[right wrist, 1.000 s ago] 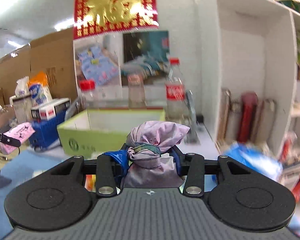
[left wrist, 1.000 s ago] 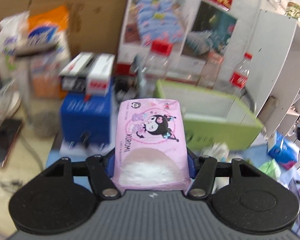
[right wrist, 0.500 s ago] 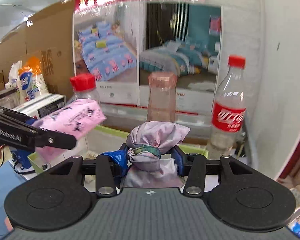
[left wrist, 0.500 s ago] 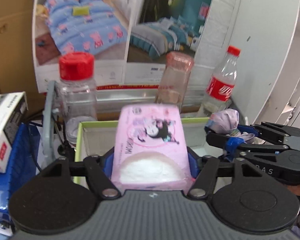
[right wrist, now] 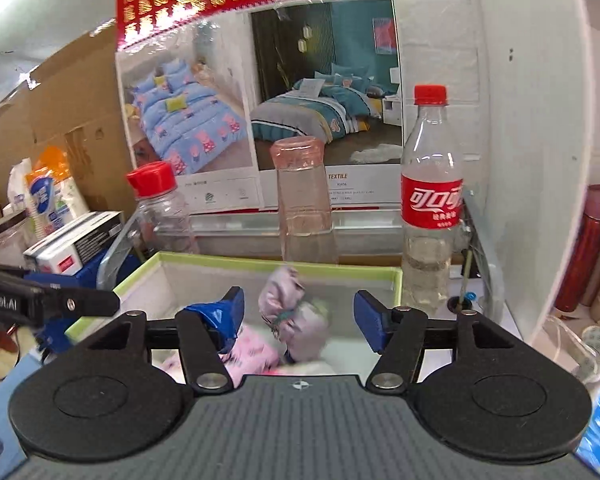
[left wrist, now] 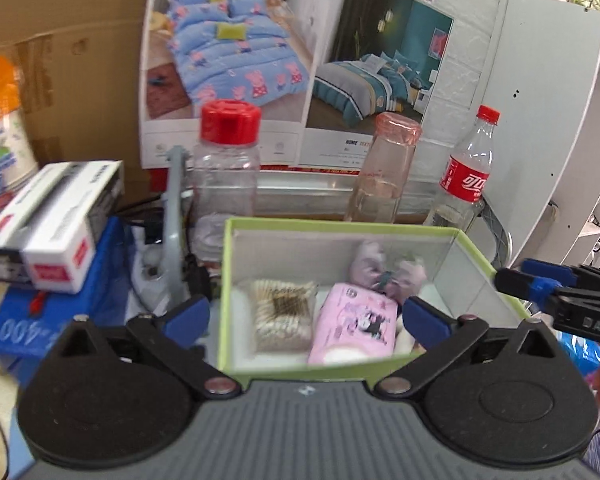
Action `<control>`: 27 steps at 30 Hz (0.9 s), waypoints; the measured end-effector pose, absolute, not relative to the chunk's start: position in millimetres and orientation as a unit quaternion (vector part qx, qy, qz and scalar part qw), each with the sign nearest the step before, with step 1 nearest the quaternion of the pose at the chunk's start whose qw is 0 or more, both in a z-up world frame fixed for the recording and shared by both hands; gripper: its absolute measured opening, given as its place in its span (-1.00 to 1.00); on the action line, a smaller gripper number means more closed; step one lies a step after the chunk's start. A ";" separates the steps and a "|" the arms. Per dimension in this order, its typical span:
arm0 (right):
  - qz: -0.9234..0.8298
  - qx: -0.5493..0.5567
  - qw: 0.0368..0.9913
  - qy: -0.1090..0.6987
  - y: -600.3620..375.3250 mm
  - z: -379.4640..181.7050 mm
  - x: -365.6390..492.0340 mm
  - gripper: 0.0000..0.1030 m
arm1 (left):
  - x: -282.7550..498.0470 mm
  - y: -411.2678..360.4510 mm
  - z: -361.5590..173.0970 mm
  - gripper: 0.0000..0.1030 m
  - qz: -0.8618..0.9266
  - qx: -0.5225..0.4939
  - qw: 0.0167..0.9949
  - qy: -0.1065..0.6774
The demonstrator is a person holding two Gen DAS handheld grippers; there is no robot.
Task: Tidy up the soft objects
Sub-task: 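Lower the tissue pack and cloth bundle into the green box and open both tools, then grasp the pink sponge with the left tool while the right tool grasps the green towel plush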
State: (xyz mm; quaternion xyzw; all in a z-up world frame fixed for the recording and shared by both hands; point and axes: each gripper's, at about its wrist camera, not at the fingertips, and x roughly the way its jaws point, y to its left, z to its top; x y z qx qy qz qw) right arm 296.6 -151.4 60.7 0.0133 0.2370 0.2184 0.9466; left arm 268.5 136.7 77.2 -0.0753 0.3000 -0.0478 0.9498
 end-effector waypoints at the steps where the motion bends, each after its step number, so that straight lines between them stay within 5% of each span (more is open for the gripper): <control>1: 0.211 0.015 0.949 0.233 -156.4 59.8 281.4 -0.08 | 256.2 140.3 76.6 0.98 -0.042 -0.074 0.951 0.298; 14: 0.089 0.120 0.957 0.250 -233.2 6.9 127.3 -0.03 | 133.5 199.0 5.7 0.98 0.057 -0.106 0.924 0.364; 22: 0.076 0.132 0.951 0.270 -245.6 -7.7 111.1 -0.01 | 133.7 200.3 -16.7 0.98 0.055 -0.193 0.899 0.389; 27: 0.073 0.137 0.949 0.275 -250.9 -13.5 105.4 0.01 | 173.3 168.9 -21.9 0.98 0.032 -0.159 0.895 0.415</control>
